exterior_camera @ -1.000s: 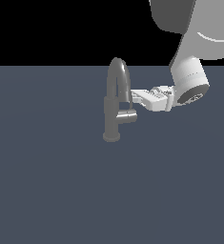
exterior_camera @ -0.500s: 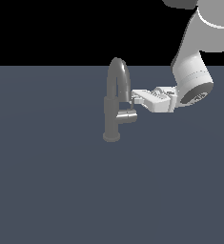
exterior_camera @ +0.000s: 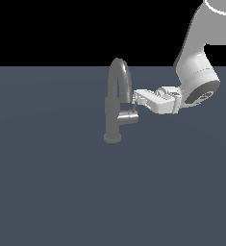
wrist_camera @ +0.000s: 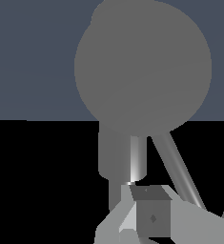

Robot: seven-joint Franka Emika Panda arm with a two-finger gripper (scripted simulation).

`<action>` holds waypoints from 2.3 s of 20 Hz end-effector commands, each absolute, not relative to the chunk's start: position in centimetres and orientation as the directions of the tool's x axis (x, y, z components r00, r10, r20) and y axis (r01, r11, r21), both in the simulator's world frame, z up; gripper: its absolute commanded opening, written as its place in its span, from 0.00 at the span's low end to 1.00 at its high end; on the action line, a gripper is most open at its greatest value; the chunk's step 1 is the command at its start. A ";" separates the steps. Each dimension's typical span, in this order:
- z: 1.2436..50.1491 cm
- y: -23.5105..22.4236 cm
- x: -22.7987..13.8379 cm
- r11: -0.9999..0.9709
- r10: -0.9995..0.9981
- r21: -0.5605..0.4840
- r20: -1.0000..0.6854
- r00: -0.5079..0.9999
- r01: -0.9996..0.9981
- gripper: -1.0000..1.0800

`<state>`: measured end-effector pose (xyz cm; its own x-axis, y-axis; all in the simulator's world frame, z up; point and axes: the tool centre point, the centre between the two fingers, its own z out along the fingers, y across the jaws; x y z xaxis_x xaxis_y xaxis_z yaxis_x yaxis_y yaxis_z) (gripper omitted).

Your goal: Turn on the faucet by rotating a designated handle.

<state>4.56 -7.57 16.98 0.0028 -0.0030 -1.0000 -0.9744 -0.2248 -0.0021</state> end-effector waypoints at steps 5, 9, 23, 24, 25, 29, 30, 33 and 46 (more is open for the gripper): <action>16.0 -8.0 2.8 -0.226 -0.001 0.002 -1.000 -0.001 -0.974 0.00; 15.3 -8.3 1.7 -0.227 -0.001 0.002 -1.000 -0.002 -0.974 0.00; 11.0 -8.8 -0.6 -0.228 -0.002 -0.004 -1.000 0.004 -0.974 0.00; 10.4 -8.9 -0.9 -0.228 -0.001 -0.002 -1.000 0.002 -0.974 0.00; 9.7 -9.0 -1.1 -0.228 -0.001 0.000 -1.000 0.000 -0.974 0.00; 11.0 -8.7 -0.2 -0.235 0.003 -0.027 -1.000 0.027 -0.972 0.00; 10.6 -8.6 -0.1 -0.235 0.003 -0.026 -1.000 0.026 -0.972 0.00; 9.6 -8.6 0.2 -0.234 0.003 -0.021 -1.000 0.021 -0.972 0.00; 5.7 -8.4 1.3 -0.229 0.000 -0.003 -1.000 0.004 -0.973 0.00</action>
